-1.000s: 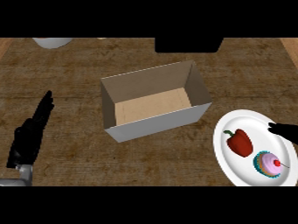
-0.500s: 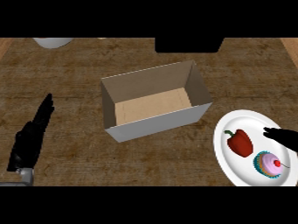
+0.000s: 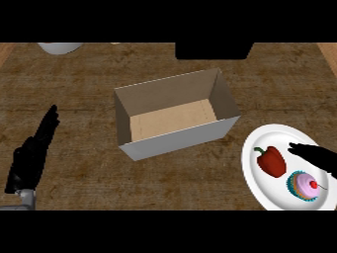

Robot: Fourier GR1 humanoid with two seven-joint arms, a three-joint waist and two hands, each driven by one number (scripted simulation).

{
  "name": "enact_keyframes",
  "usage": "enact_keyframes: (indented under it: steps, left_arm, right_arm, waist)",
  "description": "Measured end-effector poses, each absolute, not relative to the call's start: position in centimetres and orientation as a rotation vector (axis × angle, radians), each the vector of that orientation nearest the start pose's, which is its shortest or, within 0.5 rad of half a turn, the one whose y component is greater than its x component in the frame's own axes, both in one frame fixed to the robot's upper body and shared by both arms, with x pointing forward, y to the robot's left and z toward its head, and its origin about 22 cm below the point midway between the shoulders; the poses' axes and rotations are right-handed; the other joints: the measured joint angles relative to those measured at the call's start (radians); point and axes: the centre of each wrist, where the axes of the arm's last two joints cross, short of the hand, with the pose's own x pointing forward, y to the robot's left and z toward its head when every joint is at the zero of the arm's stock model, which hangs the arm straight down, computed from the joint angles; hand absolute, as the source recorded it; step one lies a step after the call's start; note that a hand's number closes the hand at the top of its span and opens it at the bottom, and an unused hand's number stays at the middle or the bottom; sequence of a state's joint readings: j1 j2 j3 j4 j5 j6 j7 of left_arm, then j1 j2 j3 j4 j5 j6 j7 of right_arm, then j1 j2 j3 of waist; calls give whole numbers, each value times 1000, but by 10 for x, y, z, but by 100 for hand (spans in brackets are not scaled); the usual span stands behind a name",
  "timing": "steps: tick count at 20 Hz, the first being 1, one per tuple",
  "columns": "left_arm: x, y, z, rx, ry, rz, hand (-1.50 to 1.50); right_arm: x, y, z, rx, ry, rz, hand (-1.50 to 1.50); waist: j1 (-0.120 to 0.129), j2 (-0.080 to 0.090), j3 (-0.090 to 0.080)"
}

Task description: Pick the cupcake from the plate and place it in the cardboard box

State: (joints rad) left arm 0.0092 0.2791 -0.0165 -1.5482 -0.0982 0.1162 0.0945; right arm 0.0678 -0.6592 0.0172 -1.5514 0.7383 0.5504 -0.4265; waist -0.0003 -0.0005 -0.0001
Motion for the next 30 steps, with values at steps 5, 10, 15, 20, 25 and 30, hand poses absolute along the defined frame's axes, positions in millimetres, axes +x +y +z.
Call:
enact_keyframes:
  steps: [5,10,15,20,25,30]
  left_arm:
    - [240,281,12,383,-1445,-201,0]
    - [239,284,13,388,-1449,-200,0]
    - [237,289,8,390,-1446,-197,0]
    - [242,287,13,381,-1449,-200,0]
    - [245,286,10,385,-1444,-198,0]
    - [240,284,6,376,-1454,-205,0]
  right_arm:
    - [230,-376,50,-325,-1164,1473,-150]
    - [227,-367,38,-324,-1149,1493,-150]
    - [227,-371,27,-314,-1119,1518,150]
    - [231,-374,28,-330,-1167,1512,150]
    - [235,-368,25,-456,-1269,1508,150]
    - [254,-356,35,-506,-1383,1529,150]
  waist:
    - [0,0,0]
    - [0,0,0]
    - [1,0,0]
    - [0,-2,-3]
    - [-1,-1,-2]
    - [12,2,0]
